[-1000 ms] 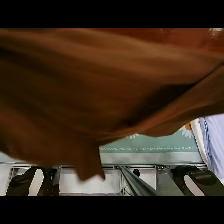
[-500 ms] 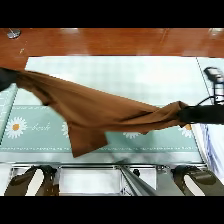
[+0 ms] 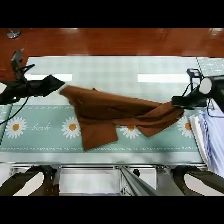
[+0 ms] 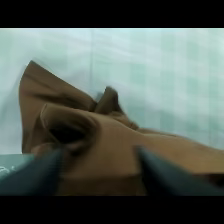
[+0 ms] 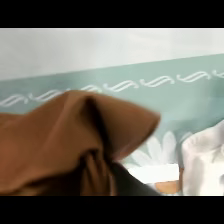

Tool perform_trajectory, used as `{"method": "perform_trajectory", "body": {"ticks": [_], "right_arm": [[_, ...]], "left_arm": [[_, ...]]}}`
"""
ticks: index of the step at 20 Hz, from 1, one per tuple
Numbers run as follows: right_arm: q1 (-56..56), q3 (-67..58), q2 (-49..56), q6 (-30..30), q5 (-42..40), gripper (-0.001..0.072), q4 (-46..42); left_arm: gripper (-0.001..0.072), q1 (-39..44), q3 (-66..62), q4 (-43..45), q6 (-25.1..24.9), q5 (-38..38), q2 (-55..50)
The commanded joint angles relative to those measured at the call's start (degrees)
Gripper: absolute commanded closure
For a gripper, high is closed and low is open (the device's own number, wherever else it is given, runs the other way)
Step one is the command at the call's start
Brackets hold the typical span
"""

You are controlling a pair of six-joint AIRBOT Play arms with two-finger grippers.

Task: Fold the shirts.

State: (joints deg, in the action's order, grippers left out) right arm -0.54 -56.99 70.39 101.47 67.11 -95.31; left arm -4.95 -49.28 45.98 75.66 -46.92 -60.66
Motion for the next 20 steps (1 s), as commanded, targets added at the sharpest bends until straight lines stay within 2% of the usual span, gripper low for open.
{"method": "perform_trajectory", "body": {"ticks": [1, 5, 8, 11, 14, 17, 20], "right_arm": [[-7.02, -7.02, 4.17, -4.74, 5.53, 0.0089, 6.78], [-20.35, -6.93, -0.04, -7.52, 8.79, 0.0089, 8.2], [-29.51, 3.26, -4.09, -11.26, 4.83, 0.0089, 18.12], [-32.63, 13.99, -6.97, -18.43, 0.66, 0.0089, 30.84], [-32.46, 18.58, -7.17, -22.27, -0.33, 0.0089, 38.62], [-32.44, 19.1, -7.17, -22.84, -0.48, 0.009, 39.8], [-32.44, 19.1, -7.17, -22.91, -0.31, 0.009, 39.8]], "left_arm": [[0.0004, -0.33, -1.6, 1.11, -0.17, -2.73, -2.21], [0.0005, -11.65, -4.31, 6.88, -0.2, -21.24, -2.1], [0.0005, -16.9, 4.31, 7.04, -0.17, -27.34, -2.03], [0.0005, -16.28, 16.0, 3.08, -1.92, -23.56, -1.92], [0.0006, -14.6, 23.82, -11.91, -7.48, -14.67, -2.34], [0.0006, -6.69, 24.96, -15.56, -9.22, -9.84, -4.44], [0.0006, 2.71, 24.96, -20.11, -8.96, -0.2, -6.05]]}}
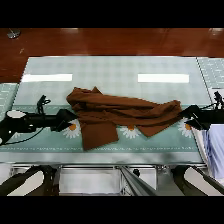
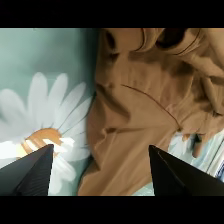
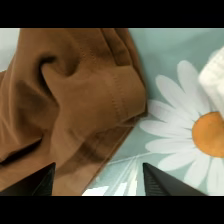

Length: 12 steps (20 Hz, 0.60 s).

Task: Fold the shirts.

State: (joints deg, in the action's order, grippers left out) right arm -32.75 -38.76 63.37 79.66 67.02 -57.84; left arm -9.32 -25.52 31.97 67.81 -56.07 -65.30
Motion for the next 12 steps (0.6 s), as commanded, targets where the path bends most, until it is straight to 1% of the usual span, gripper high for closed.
{"method": "perform_trajectory", "body": {"ticks": [1, 3, 6, 7, 8, 9, 10, 11, 12], "right_arm": [[-0.22, 0.87, -0.15, -1.09, -0.02, 0.0089, 2.32], [-0.22, 0.87, -0.15, -1.11, 0.11, 0.009, 2.32], [-0.22, 0.87, -0.13, -1.05, -0.39, 0.0089, 2.32], [-0.22, 0.85, -0.07, -0.76, -1.14, 0.009, 2.56], [-0.24, 0.85, -0.09, -0.7, -2.03, 0.009, 3.06], [-0.22, 0.85, -0.09, -0.61, -2.86, 0.0089, 3.61], [-0.22, 0.85, -0.07, -0.48, -3.48, 0.0089, 4.52], [-0.22, 0.85, -0.07, -0.44, -4.15, 0.009, 5.75], [-0.22, 0.85, -0.02, -0.46, -4.96, 0.009, 7.08]], "left_arm": [[0.0006, 9.31, 1.2, -8.46, -1.14, 11.82, -2.12], [0.0006, 12.57, 1.05, -13.14, -1.18, 17.0, -3.45], [0.0008, 15.63, -1.29, -14.45, -1.42, 19.58, -4.92], [0.0056, 16.57, -2.47, -14.43, -2.6, 19.02, -5.66], [0.0374, 17.0, -3.8, -14.45, -4.72, 17.2, -6.51], [0.0674, 17.03, -5.14, -14.47, -7.13, 14.84, -7.23], [0.0689, 17.0, -6.43, -14.45, -8.79, 13.22, -7.69], [0.0689, 16.81, -7.5, -14.43, -9.75, 12.28, -7.85], [0.0689, 16.63, -8.22, -14.43, -9.75, 11.98, -7.85]]}}
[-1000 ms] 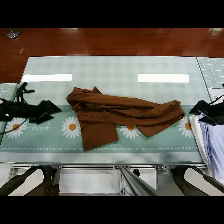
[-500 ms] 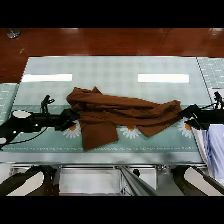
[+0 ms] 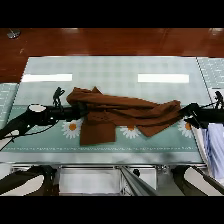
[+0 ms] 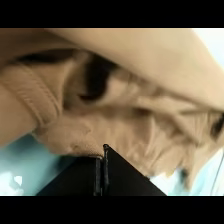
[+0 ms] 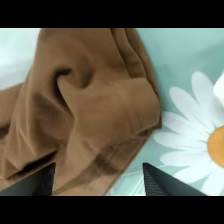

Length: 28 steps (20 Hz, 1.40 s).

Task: Fold the shirts.

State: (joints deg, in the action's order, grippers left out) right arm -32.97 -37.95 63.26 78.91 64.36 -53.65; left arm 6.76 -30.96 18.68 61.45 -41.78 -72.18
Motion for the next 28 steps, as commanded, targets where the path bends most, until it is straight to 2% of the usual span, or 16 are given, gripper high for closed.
{"method": "perform_trajectory", "body": {"ticks": [1, 5, 8, 9, 10, 11, 14, 17, 20, 24, 28], "right_arm": [[0.0, 0.04, 0.31, 0.28, -3.28, 0.009, 3.72], [0.0, -0.72, 4.9, 0.35, -5.16, 0.009, 5.51], [0.0, -3.96, 9.31, 0.37, -5.03, 0.0121, 6.34], [0.0, -5.05, 10.36, 0.37, -4.94, 0.0218, 6.49], [0.0, -6.1, 11.32, 0.17, -4.81, 0.0411, 6.49], [0.0, -6.93, 11.91, -1.25, -4.42, 0.07, 6.71], [0.0, -11.52, 12.11, -3.69, -2.45, 0.0692, 7.48], [0.74, -22.32, 12.09, -4.66, 4.04, 0.0693, 7.74], [8.7, -37.51, 12.09, -2.54, 5.99, 0.0693, 7.67], [18.14, -62.9, 12.09, 1.81, 5.73, 0.0693, 4.2], [19.58, -84.89, 10.16, 5.18, 7.8, 0.0693, 1.01]], "left_arm": [[0.0689, 0.5, -3.3, -1.14, -3.39, -2.36, -0.96], [0.0689, 0.5, -3.69, -1.16, -3.37, -3.06, -0.96], [0.0689, 0.52, -3.69, -1.14, -3.41, -3.91, -0.96], [0.0689, 0.52, -3.69, -1.14, -3.39, -3.91, -0.96], [0.0689, 0.52, -3.69, -1.14, -3.39, -3.89, -0.96], [0.0689, 0.5, -3.69, -1.14, -3.39, -3.91, -0.96], [0.0689, -0.52, -5.33, -1.16, -3.41, -4.79, -0.79], [0.069, -4.55, -13.29, -1.16, -3.63, -8.87, 1.22], [0.069, -9.2, -28.48, -1.18, -3.63, -8.46, 3.76], [0.069, -15.41, -54.29, 0.26, -1.29, -11.96, 6.58], [0.069, -21.7, -74.66, 12.9, 5.42, -16.0, 10.78]]}}
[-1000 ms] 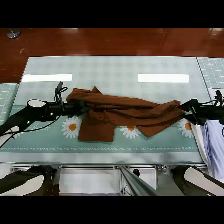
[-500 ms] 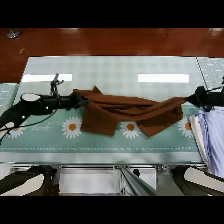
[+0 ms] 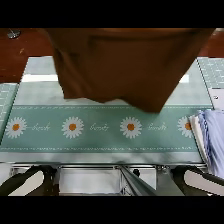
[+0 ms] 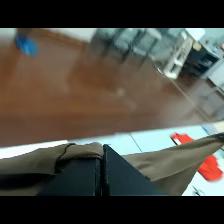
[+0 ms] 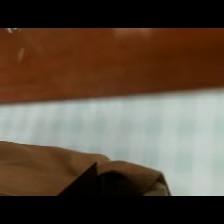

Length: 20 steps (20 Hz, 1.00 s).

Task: Fold the shirts.

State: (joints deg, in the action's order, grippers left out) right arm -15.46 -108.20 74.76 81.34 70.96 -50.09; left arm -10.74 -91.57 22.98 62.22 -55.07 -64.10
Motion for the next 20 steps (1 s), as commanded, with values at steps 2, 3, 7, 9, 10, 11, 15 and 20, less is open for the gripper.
{"method": "perform_trajectory", "body": {"ticks": [2, 3, 7, 9, 10, 11, 15, 20], "right_arm": [[2.08, -15.21, -6.99, 2.69, 0.48, 0.0693, -3.85], [2.08, -15.19, -10.12, 2.67, 1.4, 0.0693, -6.08], [2.08, -12.11, -21.99, 4.26, 8.0, 0.0693, -18.8], [2.08, -10.62, -26.21, 5.05, 10.12, 0.0693, -21.9], [2.08, -10.47, -28.02, 5.09, 10.93, 0.0693, -22.53], [2.08, -10.47, -29.44, 5.35, 11.63, 0.0693, -22.56], [2.1, -10.45, -32.04, 7.32, 21.86, 0.0693, -25.31], [2.08, -3.39, -32.0, 8.46, 24.0, 0.0693, -23.54]], "left_arm": [[0.0691, -6.67, -20.0, 17.2, 8.74, -3.1, 5.86], [0.069, -7.76, -21.9, 21.35, 10.6, -3.1, 7.87], [0.0691, -10.01, -23.98, 35.78, 14.16, -7.17, 17.29], [0.069, -9.7, -23.98, 43.98, 15.1, -10.05, 21.4], [0.069, -8.92, -23.89, 47.04, 16.13, -11.54, 23.21], [0.0691, -7.37, -23.41, 48.81, 16.11, -12.63, 25.22], [0.0691, 2.64, -17.16, 54.21, 16.17, -13.29, 32.74], [0.0691, 3.96, -1.42, 64.26, 17.18, -14.56, 34.01]]}}
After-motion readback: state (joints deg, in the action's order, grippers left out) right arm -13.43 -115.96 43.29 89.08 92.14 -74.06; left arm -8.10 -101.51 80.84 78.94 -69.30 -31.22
